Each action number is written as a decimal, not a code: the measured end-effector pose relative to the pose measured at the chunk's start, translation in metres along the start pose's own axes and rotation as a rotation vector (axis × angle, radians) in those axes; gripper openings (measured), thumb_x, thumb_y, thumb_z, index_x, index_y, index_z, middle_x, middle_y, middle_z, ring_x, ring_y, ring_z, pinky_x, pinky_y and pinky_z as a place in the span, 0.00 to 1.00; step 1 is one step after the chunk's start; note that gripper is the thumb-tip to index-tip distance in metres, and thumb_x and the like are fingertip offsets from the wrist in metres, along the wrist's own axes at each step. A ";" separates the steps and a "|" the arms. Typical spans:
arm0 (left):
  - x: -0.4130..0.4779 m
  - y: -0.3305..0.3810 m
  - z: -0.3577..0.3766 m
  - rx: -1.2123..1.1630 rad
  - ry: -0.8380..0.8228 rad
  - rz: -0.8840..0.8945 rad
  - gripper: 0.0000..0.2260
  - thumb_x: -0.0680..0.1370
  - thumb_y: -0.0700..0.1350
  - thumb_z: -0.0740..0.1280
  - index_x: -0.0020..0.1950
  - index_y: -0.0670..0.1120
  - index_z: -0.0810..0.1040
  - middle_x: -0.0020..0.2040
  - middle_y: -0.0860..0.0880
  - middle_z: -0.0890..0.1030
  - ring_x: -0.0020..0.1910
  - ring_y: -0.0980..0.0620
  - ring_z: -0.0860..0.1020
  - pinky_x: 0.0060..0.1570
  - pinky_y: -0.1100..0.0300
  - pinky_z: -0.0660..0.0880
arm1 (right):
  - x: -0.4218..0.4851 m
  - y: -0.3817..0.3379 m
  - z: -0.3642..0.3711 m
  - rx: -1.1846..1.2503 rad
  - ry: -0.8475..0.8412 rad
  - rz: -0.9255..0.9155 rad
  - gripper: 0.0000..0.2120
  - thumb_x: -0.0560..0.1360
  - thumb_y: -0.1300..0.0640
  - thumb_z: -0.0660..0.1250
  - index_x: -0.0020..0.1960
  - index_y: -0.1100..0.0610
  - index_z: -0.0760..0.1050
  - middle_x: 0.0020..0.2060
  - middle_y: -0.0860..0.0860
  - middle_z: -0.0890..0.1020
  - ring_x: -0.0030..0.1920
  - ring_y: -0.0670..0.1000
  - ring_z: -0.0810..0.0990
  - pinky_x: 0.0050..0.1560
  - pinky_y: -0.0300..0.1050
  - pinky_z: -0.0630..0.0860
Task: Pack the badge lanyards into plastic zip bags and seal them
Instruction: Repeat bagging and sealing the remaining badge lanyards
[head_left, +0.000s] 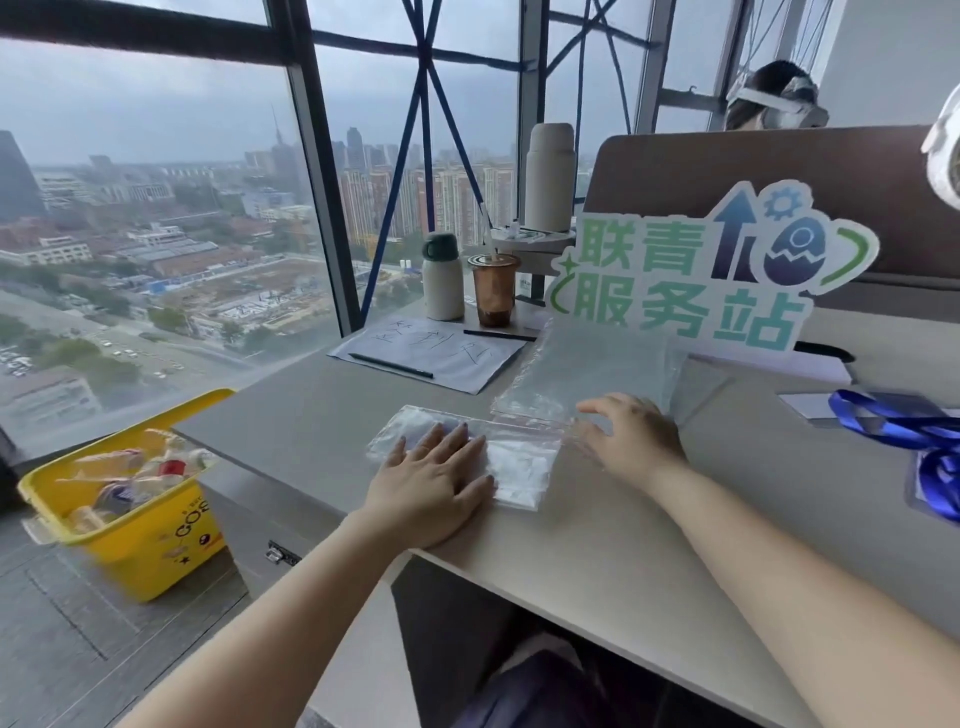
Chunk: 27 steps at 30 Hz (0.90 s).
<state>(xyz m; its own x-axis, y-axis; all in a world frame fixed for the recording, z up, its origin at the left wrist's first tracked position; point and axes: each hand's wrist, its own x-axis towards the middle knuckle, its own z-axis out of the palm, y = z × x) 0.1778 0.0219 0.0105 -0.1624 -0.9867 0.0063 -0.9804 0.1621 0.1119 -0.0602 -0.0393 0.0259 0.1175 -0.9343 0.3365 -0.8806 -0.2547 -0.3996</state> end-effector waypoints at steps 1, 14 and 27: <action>0.004 -0.002 0.000 0.011 -0.001 0.005 0.27 0.79 0.65 0.46 0.76 0.61 0.46 0.77 0.59 0.44 0.76 0.57 0.40 0.74 0.48 0.36 | 0.003 0.008 -0.002 -0.059 -0.044 0.010 0.17 0.77 0.46 0.61 0.63 0.49 0.75 0.64 0.49 0.76 0.65 0.54 0.71 0.64 0.47 0.67; 0.016 0.014 -0.014 -0.143 0.243 0.002 0.25 0.79 0.48 0.57 0.76 0.54 0.55 0.76 0.54 0.60 0.76 0.55 0.52 0.75 0.54 0.41 | 0.013 0.022 0.001 -0.107 -0.091 0.061 0.04 0.73 0.54 0.64 0.43 0.48 0.77 0.49 0.49 0.81 0.52 0.54 0.78 0.54 0.45 0.69; 0.037 0.140 -0.019 -0.313 0.365 0.256 0.19 0.79 0.52 0.61 0.69 0.53 0.67 0.69 0.53 0.70 0.67 0.51 0.68 0.65 0.56 0.65 | -0.033 0.111 -0.086 -0.271 0.301 -0.043 0.03 0.76 0.61 0.63 0.44 0.58 0.75 0.43 0.54 0.80 0.46 0.59 0.75 0.43 0.47 0.65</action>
<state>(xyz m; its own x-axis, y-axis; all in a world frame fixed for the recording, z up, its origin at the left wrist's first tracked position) 0.0370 0.0079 0.0451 -0.2875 -0.8653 0.4107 -0.8254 0.4413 0.3520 -0.2014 -0.0148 0.0439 0.0527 -0.7993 0.5987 -0.9716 -0.1796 -0.1542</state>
